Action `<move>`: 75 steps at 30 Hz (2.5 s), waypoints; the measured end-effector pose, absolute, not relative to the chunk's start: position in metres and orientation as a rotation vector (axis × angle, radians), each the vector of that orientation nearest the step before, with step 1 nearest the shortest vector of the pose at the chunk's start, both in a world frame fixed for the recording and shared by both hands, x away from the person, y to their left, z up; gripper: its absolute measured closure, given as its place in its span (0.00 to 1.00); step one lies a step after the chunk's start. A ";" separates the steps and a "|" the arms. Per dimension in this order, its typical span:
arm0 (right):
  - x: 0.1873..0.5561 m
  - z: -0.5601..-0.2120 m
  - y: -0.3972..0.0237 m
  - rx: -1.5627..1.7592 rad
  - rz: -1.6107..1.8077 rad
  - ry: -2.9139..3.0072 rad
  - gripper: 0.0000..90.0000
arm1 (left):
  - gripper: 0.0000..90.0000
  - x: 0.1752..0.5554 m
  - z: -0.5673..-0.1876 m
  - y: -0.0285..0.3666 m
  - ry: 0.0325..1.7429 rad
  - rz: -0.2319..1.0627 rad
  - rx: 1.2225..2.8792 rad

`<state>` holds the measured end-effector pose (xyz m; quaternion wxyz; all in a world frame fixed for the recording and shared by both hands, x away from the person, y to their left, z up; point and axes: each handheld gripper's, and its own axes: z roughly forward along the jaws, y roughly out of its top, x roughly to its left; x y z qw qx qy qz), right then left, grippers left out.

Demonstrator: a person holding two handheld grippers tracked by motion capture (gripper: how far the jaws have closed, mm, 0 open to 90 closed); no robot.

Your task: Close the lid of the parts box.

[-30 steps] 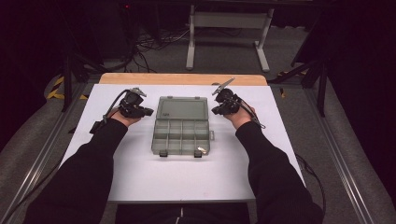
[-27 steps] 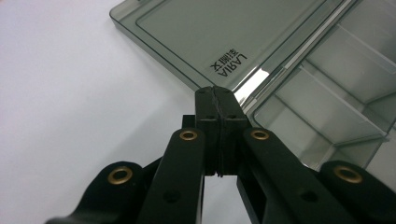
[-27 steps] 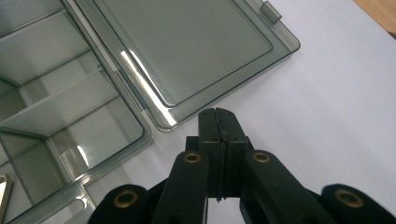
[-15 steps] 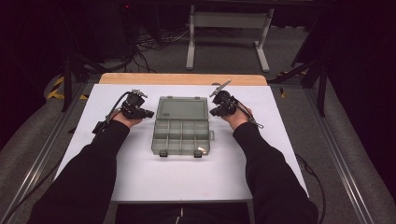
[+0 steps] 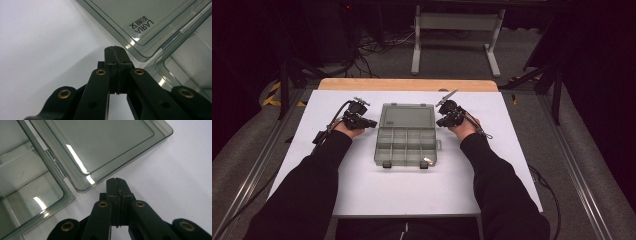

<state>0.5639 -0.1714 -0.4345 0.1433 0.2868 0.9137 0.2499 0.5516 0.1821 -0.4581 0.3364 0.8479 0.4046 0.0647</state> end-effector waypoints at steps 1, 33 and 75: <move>0.564 -0.435 -0.171 0.828 0.719 2.637 1.00 | 1.00 0.552 -0.459 0.182 1.056 0.166 2.210; 0.566 -0.444 -0.168 0.835 0.703 2.646 1.00 | 1.00 0.551 -0.467 0.177 1.025 0.168 2.202; 0.572 -0.445 -0.164 0.839 0.727 2.611 1.00 | 1.00 0.553 -0.467 0.172 1.011 0.244 2.213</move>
